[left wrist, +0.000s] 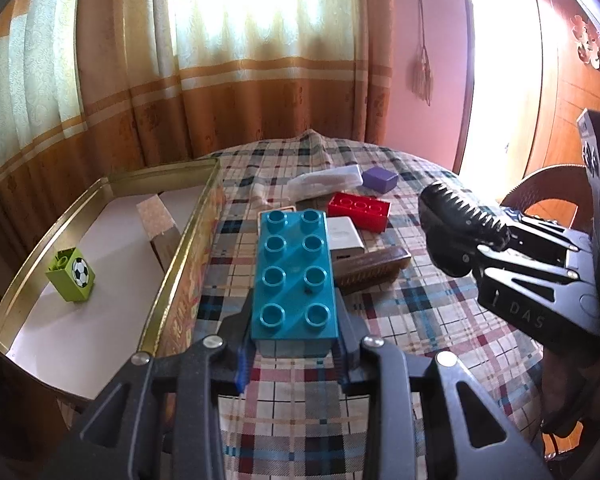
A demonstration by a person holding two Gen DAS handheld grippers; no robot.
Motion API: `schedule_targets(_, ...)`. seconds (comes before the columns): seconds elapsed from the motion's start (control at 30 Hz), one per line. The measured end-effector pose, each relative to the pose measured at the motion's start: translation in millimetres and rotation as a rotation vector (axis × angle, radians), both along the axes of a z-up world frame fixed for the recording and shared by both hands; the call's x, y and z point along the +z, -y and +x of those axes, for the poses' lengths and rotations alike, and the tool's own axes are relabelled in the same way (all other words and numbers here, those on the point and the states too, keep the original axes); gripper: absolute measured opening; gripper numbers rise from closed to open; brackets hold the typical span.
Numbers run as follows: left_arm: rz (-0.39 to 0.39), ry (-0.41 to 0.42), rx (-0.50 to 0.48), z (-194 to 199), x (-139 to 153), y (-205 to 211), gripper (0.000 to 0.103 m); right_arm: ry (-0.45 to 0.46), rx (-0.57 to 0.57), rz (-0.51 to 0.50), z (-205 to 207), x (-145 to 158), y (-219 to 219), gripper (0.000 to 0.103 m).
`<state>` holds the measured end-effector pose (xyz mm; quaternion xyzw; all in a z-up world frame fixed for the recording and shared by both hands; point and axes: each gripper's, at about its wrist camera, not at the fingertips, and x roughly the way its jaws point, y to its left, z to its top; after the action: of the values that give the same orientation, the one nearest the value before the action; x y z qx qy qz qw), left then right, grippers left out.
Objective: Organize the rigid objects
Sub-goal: 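Lift the blue brick and black comb and carry both toward the gold tray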
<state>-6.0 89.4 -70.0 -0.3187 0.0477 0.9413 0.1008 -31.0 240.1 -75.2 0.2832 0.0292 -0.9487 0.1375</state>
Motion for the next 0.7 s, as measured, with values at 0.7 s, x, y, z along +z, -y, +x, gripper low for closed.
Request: schedule_targets(0.7, 0.036, -0.056, 0.007, 3.0, 2.3, 4.7, 0.030, -0.037, 0.012, -0.012, 5.0, 1.6, -2.3, 0.030)
